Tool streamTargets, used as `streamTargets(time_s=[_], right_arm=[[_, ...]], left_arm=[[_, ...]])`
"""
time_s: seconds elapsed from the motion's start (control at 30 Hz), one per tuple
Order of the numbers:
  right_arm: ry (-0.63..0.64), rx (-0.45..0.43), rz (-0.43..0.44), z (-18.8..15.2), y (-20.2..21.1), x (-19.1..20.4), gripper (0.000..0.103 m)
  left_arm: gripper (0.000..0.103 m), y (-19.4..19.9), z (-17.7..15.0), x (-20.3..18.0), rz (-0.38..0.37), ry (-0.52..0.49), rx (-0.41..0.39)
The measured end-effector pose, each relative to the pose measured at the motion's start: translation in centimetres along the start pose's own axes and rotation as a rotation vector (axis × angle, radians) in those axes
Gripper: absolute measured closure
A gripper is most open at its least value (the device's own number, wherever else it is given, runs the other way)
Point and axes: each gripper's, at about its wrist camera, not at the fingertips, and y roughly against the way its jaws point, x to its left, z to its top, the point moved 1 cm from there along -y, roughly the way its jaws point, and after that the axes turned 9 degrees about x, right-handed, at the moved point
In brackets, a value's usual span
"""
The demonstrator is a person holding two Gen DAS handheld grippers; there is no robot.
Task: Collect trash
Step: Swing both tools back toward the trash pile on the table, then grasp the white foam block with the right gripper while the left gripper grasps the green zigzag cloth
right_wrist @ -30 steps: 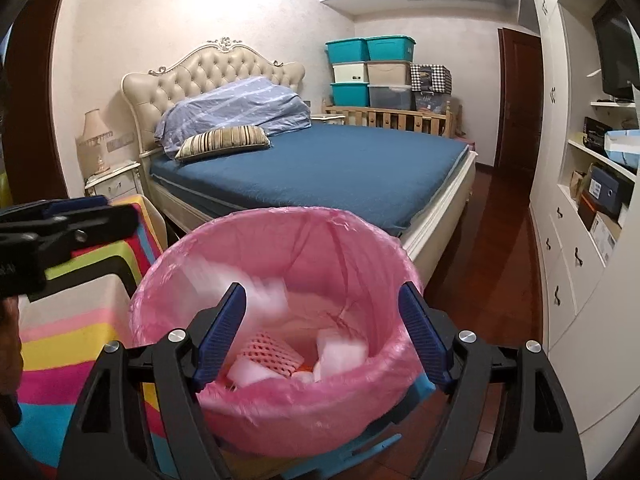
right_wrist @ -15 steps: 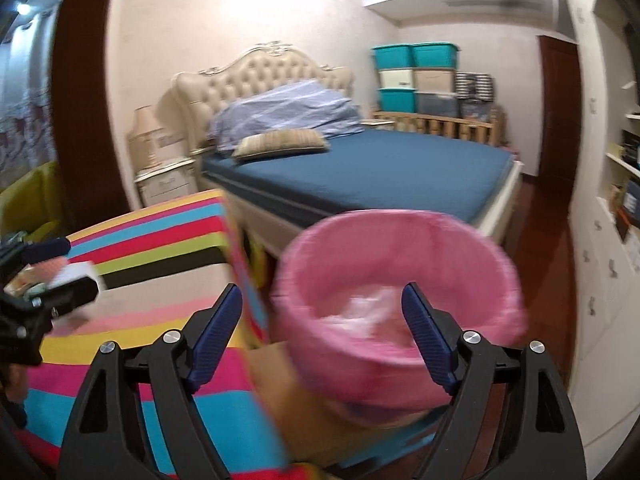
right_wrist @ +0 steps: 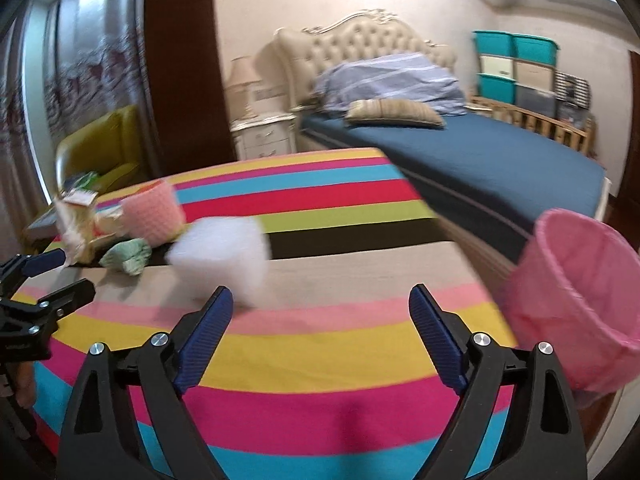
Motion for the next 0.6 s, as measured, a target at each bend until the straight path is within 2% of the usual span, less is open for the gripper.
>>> streamTargets(time_s=[0.17, 0.27, 0.6], right_arm=[[0.054, 0.056, 0.032, 1.3, -2.1, 3.9, 0.019], [0.071, 0.072, 0.009, 2.2, -3.1, 5.4, 0.019], [0.084, 0.164, -0.086, 3.8, -7.0, 7.2, 0.019]], left_arm=[[0.005, -0.5, -0.8, 3.1, 0.021, 0.045, 0.039], [0.005, -1.0, -1.2, 4.1, 0.013, 0.047, 0.062], [0.005, -3.0, 0.7, 3.2, -0.018, 0.059, 0.105]])
